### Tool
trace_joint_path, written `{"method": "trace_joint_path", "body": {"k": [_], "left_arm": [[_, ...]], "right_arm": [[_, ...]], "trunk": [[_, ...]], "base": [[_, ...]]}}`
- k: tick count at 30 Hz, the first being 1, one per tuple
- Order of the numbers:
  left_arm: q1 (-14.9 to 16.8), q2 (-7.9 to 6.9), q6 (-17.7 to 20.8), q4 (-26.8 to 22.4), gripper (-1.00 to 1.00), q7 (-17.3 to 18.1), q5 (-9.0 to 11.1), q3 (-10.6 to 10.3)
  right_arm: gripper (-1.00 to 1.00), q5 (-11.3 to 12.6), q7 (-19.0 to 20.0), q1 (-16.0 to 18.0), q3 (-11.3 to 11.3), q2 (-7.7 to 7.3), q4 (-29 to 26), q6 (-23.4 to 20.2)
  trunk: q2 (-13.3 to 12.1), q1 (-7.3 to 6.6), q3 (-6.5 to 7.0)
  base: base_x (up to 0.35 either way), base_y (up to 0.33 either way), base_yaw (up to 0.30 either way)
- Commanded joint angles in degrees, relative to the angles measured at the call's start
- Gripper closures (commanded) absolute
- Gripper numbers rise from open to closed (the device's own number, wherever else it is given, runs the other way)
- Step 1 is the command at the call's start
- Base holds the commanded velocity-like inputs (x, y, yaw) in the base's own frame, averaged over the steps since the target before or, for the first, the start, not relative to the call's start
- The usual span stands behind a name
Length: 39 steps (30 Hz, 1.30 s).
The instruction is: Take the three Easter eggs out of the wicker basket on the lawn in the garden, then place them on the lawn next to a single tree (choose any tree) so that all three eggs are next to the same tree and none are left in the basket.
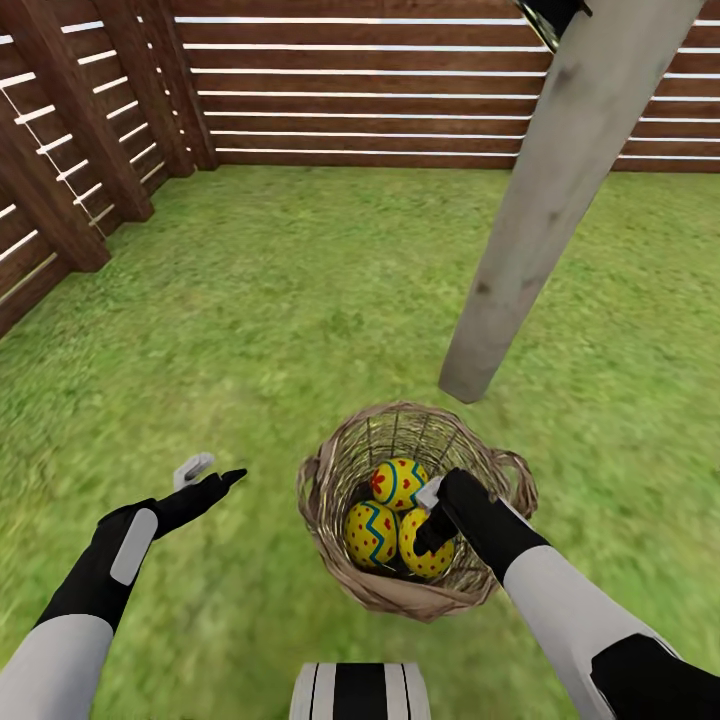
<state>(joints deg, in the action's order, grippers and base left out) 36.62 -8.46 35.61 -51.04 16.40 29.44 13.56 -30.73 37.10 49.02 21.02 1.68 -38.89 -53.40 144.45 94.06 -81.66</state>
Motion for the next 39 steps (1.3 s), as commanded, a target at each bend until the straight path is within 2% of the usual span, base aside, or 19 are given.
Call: {"method": "trace_joint_path", "body": {"k": [1, 5, 18, 20, 21, 36, 39], "left_arm": [[0.0, 0.02, 0.4, 0.0, -1.0, 0.1, 0.2, 0.1], [0.0, 0.02, 0.4, 0.0, -1.0, 0.1, 0.2, 0.1], [0.0, 0.02, 0.4, 0.0, -1.0, 0.1, 0.2, 0.4], [-0.2, 0.02, 0.4, 0.0, -1.0, 0.2, 0.2, 0.5], [-0.3, 0.02, 0.4, 0.0, -1.0, 0.2, 0.2, 0.5], [-0.5, 0.02, 0.4, 0.0, -1.0, 0.9, 0.2, 0.5], [-0.5, 0.02, 0.4, 0.0, -1.0, 0.9, 0.2, 0.5]], "right_arm": [[-1.0, -0.6, 0.5, 0.0, 0.1, -0.01, -0.1, -0.1], [-1.0, -0.6, 0.5, 0.0, 0.1, -0.01, 0.0, 0.0], [-1.0, -0.6, 0.6, 0.0, 0.1, -0.01, -0.6, -0.1], [-1.0, -2.2, 0.8, 0.0, 0.3, -0.01, -0.7, 0.0], [-1.0, -2.3, 0.8, 0.0, 0.3, -0.01, -0.7, 0.0], [-1.0, -1.9, 0.8, 0.0, 0.3, -0.01, -1.0, 0.0], [-1.0, -1.9, 0.8, 0.0, 0.3, -0.01, -1.0, 0.0]], "trunk": [[0.0, -0.01, -0.04], [0.0, -0.01, -0.04], [0.1, 0.17, -1.59], [0.1, 0.15, -1.57], [0.1, 0.15, -1.57], [0.1, 0.15, -1.57], [0.1, 0.2, -2.01]], "base": [[0.0, 0.0, 0.0], [0.0, 0.0, 0.0], [0.0, 0.0, 0.0], [0.0, 0.0, 0.0], [0.0, 0.0, 0.0], [0.0, 0.0, 0.0], [0.0, 0.0, 0.0]]}}
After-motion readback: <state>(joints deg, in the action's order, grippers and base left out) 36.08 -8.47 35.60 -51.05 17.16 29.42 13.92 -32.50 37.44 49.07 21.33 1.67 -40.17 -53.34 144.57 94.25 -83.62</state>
